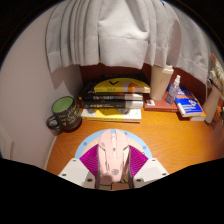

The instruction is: Arrange mouse

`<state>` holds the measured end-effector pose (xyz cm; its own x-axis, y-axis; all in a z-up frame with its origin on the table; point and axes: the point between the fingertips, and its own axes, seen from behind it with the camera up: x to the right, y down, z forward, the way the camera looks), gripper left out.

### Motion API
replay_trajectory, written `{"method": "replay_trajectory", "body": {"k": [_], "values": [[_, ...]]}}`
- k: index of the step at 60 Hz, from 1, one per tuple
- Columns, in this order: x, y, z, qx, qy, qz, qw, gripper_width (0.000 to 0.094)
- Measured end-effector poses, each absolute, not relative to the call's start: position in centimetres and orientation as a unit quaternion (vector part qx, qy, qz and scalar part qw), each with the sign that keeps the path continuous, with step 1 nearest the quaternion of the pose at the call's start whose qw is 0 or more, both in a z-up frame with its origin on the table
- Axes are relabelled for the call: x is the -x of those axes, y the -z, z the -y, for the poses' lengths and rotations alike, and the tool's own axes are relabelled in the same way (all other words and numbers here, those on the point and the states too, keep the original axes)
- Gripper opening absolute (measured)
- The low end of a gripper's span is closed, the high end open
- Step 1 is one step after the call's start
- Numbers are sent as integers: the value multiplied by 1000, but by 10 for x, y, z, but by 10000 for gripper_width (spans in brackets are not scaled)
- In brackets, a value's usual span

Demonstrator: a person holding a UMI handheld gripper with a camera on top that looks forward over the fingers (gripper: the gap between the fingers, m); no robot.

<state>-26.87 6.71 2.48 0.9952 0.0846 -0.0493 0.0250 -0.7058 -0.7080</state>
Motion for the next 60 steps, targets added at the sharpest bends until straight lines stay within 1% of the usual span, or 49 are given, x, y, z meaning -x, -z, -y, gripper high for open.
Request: {"method": "replay_trajectory", "body": {"k": [7,8,9,10,11,12,18,23,24,27,29,31,37,49,56,60], "values": [[268,12,-57,934,-33,30,355,384],[269,9,-59,932,-31,30,360,386],[268,9,-61,928,-28,32,370,334],[268,11,-61,927,-24,34,372,339],[267,12,-59,928,-20,36,369,358],[267,10,-60,929,-19,37,368,402],[267,12,-60,927,-9,27,375,468],[268,13,-59,930,-6,20,367,544],[268,14,-57,932,-7,18,363,569],[268,10,-52,935,-8,12,355,714],[268,1,-51,933,-10,12,361,787],[268,-11,-49,928,-11,13,371,810],[266,-51,-31,918,-9,17,396,830],[266,-147,36,898,-33,8,439,848],[258,-187,75,887,-37,15,459,857],[248,-204,95,882,-37,12,470,855]]}}
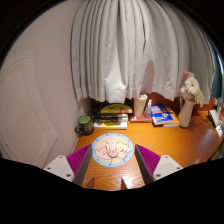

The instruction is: Arrange mouse

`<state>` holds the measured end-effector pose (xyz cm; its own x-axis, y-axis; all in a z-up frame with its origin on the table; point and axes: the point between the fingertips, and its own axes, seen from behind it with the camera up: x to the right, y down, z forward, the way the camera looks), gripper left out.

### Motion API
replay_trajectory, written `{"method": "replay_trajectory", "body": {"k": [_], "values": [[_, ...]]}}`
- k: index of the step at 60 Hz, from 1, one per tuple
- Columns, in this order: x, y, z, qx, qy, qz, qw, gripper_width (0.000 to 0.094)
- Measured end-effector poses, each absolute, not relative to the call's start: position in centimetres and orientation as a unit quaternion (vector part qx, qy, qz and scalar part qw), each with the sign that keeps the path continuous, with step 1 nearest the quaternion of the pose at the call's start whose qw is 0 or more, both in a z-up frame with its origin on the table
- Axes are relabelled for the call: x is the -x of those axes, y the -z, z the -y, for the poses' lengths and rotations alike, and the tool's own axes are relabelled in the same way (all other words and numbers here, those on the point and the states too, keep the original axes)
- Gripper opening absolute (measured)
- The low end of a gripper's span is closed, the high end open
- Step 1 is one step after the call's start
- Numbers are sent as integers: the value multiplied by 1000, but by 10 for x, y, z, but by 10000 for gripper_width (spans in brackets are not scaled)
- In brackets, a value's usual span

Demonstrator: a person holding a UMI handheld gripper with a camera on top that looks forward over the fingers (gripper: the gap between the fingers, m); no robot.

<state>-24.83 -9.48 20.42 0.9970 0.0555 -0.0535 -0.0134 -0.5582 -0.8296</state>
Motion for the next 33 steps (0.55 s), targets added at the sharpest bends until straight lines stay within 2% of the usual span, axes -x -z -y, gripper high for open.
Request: {"method": "replay_trajectory", "body": {"k": [9,33], "values": [[221,-227,127,874,-23,9,485,853],[156,-239,184,874,-29,-2,486,845]]}}
